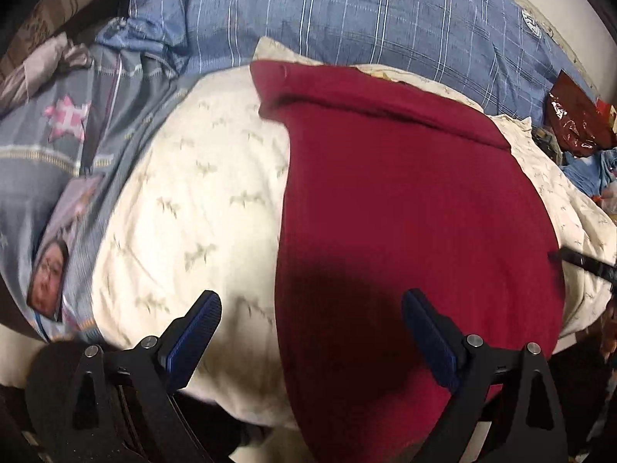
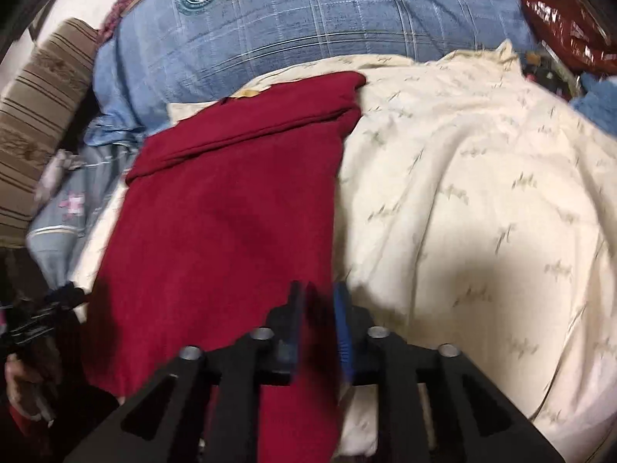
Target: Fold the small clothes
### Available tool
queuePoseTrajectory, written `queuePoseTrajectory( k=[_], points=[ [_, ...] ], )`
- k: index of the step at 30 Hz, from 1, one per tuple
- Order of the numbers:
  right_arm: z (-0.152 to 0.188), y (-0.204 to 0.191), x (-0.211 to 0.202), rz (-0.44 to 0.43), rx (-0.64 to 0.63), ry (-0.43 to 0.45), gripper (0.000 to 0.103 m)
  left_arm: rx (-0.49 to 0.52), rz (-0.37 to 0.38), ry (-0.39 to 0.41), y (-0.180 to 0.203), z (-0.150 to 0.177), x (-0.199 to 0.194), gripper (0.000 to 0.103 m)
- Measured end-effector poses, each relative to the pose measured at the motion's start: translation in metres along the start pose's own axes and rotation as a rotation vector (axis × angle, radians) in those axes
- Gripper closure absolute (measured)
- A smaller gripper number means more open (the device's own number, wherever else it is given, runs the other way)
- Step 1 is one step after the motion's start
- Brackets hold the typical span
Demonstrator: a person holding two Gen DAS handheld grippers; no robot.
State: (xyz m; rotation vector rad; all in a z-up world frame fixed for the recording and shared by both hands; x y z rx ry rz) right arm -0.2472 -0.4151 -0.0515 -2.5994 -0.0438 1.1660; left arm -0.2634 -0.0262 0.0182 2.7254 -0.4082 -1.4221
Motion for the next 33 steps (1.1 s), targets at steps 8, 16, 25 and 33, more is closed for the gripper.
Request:
queuePoseTrajectory(
  k=[8, 16, 25, 33],
  points=[
    [0.055, -0.006, 0.002, -0.008, -0.101, -0.151, 0.055, -0.026, 0.020, -0.071, -0.005, 0.021, 0.016, 0.008],
    [0.067, -0.009, -0.003, -0.068, -0.120, -0.176, 0.083, 0.006, -0.009, -0.077, -0.002, 0.031, 0.029, 0.011],
    [0.072, -0.016, 0.003, -0.076, -0.158, -0.242, 0.076, -0.029, 0.051, -0.101, -0.003, 0.035, 0.027, 0.029],
    [0.079, -0.010, 0.001, -0.110, -0.128, -0.273, 0.088, -0.059, 0.097, -0.122, -0.004, 0.034, 0.035, 0.036]
  ],
)
Point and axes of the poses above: each gripper's, at about its wrist camera, not at the fingertips, and x roughly the way its jaws point, y to its right, z to its underside, the point moved 1 cm from there along x, roughly the way its jaws point, and after that the axes turned 1 degree about y, right-handed, at the moved point
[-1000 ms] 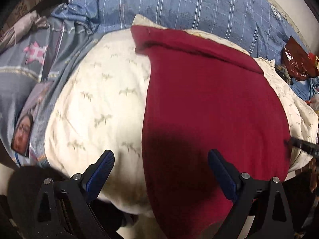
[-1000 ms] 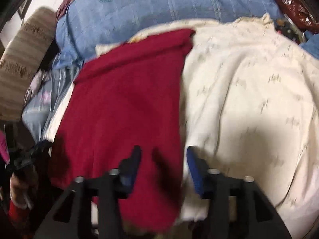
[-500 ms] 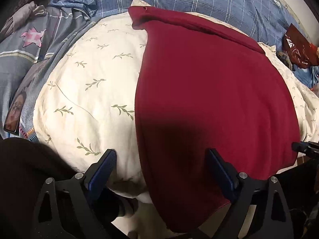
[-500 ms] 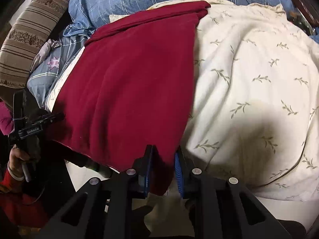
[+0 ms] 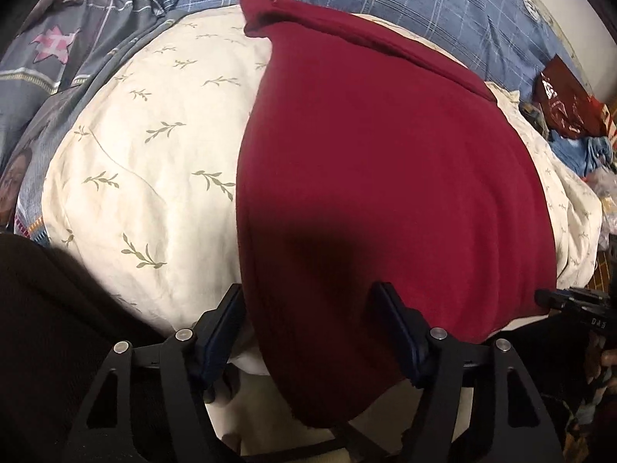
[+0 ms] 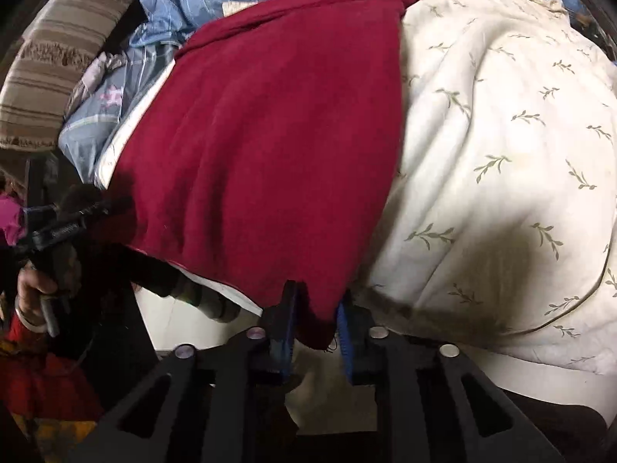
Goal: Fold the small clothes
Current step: 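Lift the hem with both grippers and fold it toward the collar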
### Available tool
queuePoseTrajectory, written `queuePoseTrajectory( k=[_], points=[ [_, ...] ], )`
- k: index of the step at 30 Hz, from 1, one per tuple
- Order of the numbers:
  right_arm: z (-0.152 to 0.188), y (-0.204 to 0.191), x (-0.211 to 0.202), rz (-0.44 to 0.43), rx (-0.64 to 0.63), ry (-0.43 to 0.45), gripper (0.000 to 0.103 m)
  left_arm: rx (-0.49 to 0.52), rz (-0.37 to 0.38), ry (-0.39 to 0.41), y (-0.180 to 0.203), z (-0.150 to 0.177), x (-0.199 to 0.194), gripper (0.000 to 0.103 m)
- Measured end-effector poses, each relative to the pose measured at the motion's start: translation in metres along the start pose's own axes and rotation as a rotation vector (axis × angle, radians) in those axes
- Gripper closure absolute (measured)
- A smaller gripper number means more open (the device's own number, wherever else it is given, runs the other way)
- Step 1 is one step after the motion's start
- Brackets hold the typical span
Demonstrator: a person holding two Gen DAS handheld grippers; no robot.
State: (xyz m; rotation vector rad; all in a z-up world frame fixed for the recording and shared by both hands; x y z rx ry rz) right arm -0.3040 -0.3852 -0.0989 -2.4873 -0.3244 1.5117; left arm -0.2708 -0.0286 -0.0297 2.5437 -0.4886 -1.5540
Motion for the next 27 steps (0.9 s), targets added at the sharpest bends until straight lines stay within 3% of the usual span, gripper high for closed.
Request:
queuePoseTrajectory(
  k=[2, 4, 6, 7, 8, 9, 11, 16, 20, 27],
  points=[
    [-0.001, 0.000, 0.002, -0.011, 0.011, 0.001, 0.087, 0.004, 0.000, 0.002, 0.000, 0.000, 0.001, 0.036],
    [0.000, 0.000, 0.009, 0.002, 0.013, -0.007, 0.079, 0.016, -0.011, 0.008, 0.000, 0.001, 0.002, 0.041],
    [0.001, 0.002, 0.016, -0.005, 0.043, -0.009, 0.079, 0.015, -0.017, 0.006, 0.001, 0.007, -0.006, 0.066],
    [0.001, 0.002, 0.015, -0.015, 0.048, -0.005, 0.083, 0.002, 0.006, -0.002, -0.001, 0.007, -0.009, 0.086],
    [0.000, -0.001, 0.011, -0.024, 0.046, 0.006, 0.087, -0.023, 0.041, -0.014, -0.005, 0.006, -0.012, 0.091],
    [-0.001, -0.003, 0.005, -0.038, 0.042, 0.019, 0.093, -0.043, 0.070, -0.018, -0.008, 0.004, -0.016, 0.093],
    [-0.004, -0.009, -0.012, -0.101, 0.050, 0.071, 0.094, -0.050, 0.118, -0.013, -0.010, -0.002, -0.027, 0.095],
    [-0.024, -0.016, -0.063, -0.218, 0.051, 0.238, 0.094, 0.005, 0.146, 0.074, -0.002, -0.020, -0.059, 0.096],
    [-0.047, -0.014, -0.082, -0.231, 0.054, 0.344, 0.094, 0.020, 0.154, 0.125, 0.000, -0.038, -0.074, 0.096],
    [-0.090, -0.016, -0.089, -0.213, 0.061, 0.455, 0.094, 0.048, 0.167, 0.214, 0.002, -0.057, -0.099, 0.096]
  ],
)
Point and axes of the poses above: each gripper's, at about its wrist camera, not at the fingertips, and x roughly the way its jaws point, y to its right, z to its underside, the point moved 1 cm from there along x, roughly the way its jaws point, and after that the axes turned 1 degree about y, right-handed, at the moved point
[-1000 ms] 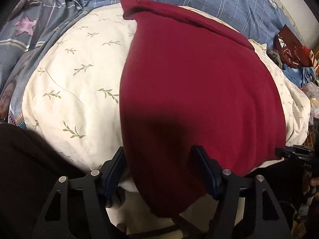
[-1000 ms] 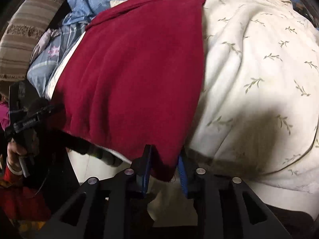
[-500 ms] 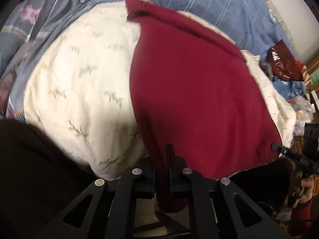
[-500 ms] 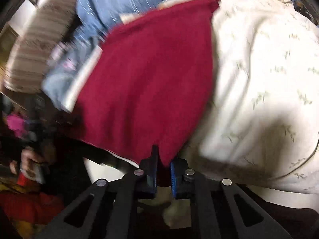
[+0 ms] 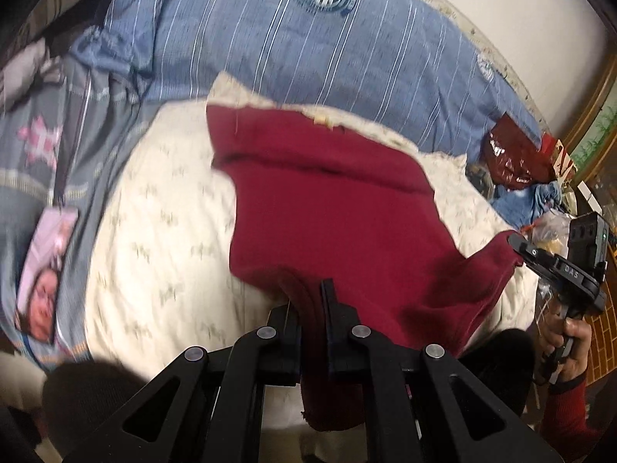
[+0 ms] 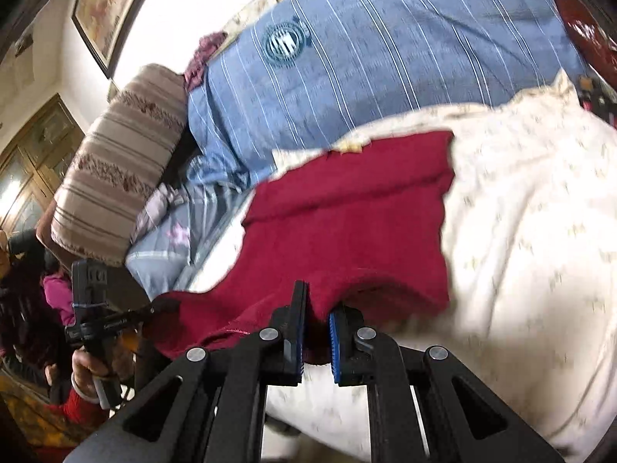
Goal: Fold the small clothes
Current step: 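Lift the hem with both grippers and fold it toward the collar, then lay the folded hem on the collar and open both grippers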
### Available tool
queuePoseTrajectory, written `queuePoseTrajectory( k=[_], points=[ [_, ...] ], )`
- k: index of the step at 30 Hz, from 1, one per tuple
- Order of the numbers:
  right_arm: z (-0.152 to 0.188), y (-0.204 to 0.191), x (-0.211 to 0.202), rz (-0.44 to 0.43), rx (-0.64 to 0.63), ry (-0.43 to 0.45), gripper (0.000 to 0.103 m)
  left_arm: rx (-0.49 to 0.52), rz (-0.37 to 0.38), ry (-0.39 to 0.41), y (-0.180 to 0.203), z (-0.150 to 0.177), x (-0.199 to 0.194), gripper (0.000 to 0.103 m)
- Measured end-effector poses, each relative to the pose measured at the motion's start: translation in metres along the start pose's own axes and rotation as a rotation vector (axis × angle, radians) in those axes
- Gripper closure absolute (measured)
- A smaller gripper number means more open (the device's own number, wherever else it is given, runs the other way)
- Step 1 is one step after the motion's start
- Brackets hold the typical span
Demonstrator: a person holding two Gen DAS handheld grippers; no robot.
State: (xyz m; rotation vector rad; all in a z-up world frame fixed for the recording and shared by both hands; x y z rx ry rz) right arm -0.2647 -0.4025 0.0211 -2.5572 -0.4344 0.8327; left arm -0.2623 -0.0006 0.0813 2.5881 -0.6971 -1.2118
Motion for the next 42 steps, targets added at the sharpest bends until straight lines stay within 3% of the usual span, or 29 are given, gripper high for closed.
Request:
queuePoseTrajectory(
  k=[10, 19, 23, 32, 42],
  points=[
    [-0.075, 0.011, 0.036, 0.051, -0.022, 0.129, 0.094, -0.042, -0.024, 0.115, -0.005, -0.061, 0.041, 0.096],
    [-0.132, 0.056, 0.109, 0.176, -0.004, 0.104, 0.094, -0.120, -0.091, 0.106, -0.029, -0.131, 0.140, 0.097],
    [-0.155, 0.078, 0.137, 0.188, 0.021, 0.092, 0.094, -0.144, -0.097, 0.086, -0.039, -0.156, 0.174, 0.097],
    [-0.171, 0.112, 0.192, 0.246, 0.071, 0.026, 0.094, -0.182, -0.101, 0.046, -0.060, -0.191, 0.232, 0.097],
    [-0.177, 0.125, 0.213, 0.275, 0.108, 0.023, 0.094, -0.161, -0.125, 0.047, -0.064, -0.200, 0.252, 0.097]
  ],
)
Point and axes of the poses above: each gripper's, at about its wrist camera, not at the fingertips, and x roughly the way its jaws point, y to its right, z to its underside, the point moved 1 cm from there along x, roughly the way its jaws point, and after that the axes turned 1 degree about y, right-handed, at the moved point
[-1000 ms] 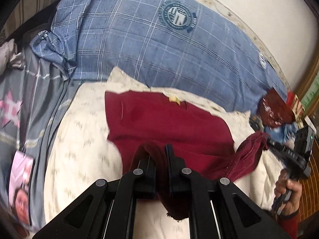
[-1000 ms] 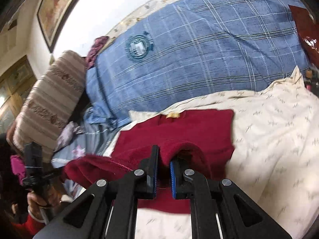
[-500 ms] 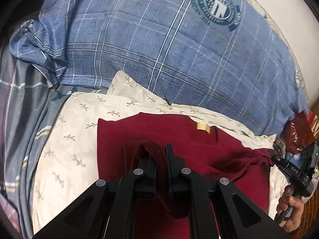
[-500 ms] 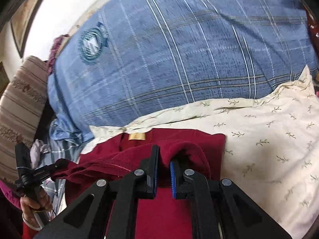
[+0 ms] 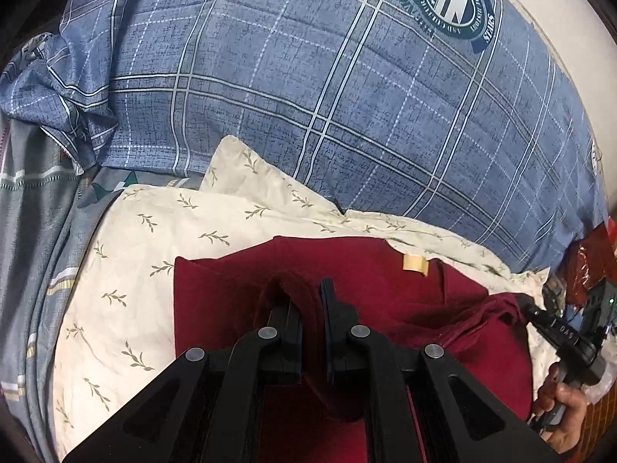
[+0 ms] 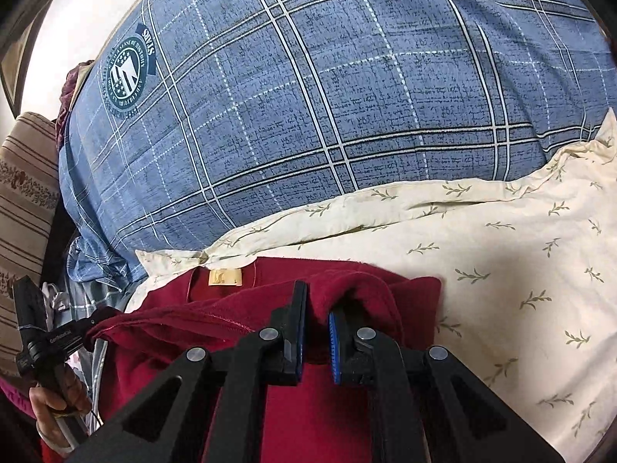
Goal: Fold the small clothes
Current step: 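Lay the folded hem on the collar and open both grippers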
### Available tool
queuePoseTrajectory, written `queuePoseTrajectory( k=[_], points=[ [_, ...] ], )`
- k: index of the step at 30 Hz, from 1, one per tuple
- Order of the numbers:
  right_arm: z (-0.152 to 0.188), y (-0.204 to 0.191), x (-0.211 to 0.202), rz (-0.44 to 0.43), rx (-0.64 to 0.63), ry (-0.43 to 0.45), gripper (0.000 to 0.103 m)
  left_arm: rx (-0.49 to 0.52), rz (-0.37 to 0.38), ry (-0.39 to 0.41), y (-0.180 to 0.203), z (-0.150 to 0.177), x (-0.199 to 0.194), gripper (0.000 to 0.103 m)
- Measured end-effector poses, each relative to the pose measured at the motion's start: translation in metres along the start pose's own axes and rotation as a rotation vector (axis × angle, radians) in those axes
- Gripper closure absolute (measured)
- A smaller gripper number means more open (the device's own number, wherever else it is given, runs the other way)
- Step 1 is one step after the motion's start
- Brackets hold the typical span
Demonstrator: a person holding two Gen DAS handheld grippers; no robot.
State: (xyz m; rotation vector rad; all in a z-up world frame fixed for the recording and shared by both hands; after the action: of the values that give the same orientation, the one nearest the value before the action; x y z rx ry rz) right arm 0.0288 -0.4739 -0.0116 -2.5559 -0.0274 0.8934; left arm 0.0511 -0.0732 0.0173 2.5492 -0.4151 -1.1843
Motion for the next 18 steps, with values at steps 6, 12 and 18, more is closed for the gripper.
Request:
queuePoseTrajectory(
  k=[6, 12, 18],
  points=[
    [0.001, -0.003, -0.008, 0.003, -0.013, 0.007, 0.094, 0.025, -0.016, 0.026, 0.007, 0.002, -0.008, 0.097],
    [-0.001, -0.007, -0.013, 0.018, -0.030, 0.017, 0.094, 0.031, -0.006, 0.043, 0.008, 0.002, -0.017, 0.097],
    [-0.003, -0.005, -0.012, 0.013, -0.020, 0.022, 0.094, 0.030, -0.004, 0.044, 0.008, 0.002, -0.017, 0.097]
  ],
)
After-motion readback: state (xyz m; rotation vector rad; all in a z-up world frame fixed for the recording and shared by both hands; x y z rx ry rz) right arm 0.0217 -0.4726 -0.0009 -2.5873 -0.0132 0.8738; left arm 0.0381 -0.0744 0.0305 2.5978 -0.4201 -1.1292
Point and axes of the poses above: each gripper's, at about its wrist camera, not at the fingertips, and x roughly the way its jaws point, y to its right, z to its underside, the point moved 1 cm from there along x, roughly the way its jaws point, and after that the axes turned 1 degree about y, right-handed, at the moved point
